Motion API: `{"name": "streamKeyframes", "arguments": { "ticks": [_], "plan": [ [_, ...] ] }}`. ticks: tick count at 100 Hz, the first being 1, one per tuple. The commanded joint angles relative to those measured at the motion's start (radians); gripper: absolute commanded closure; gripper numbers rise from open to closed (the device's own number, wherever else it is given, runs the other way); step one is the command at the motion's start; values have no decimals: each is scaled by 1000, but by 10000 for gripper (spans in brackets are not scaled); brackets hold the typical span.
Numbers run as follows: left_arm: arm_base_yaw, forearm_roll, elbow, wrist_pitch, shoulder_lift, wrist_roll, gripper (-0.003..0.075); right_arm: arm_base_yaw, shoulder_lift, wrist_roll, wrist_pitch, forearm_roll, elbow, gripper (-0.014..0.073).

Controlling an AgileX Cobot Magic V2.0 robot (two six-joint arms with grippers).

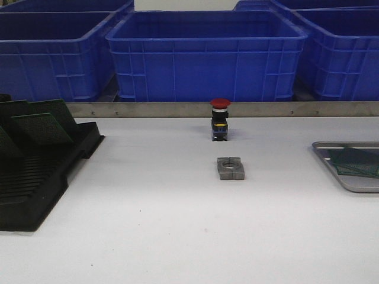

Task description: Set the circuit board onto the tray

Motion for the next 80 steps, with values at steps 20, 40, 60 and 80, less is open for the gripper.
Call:
{"name": "streamKeyframes", "arguments": {
  "ticks": [20,40,60,80],
  "plan": [
    [2,-3,49,-75,-30,-11,741,-3,-54,54,-18,-89,-7,706],
    [2,-3,49,-75,-30,-11,741,-3,-54,26,22,-71,-7,706],
    [2,-3,49,-75,-30,-11,741,-3,-54,26,21,-70,-7,706],
    [2,-3,49,-75,-30,-11,741,-3,-54,26,21,-70,-7,706]
  ]
}}
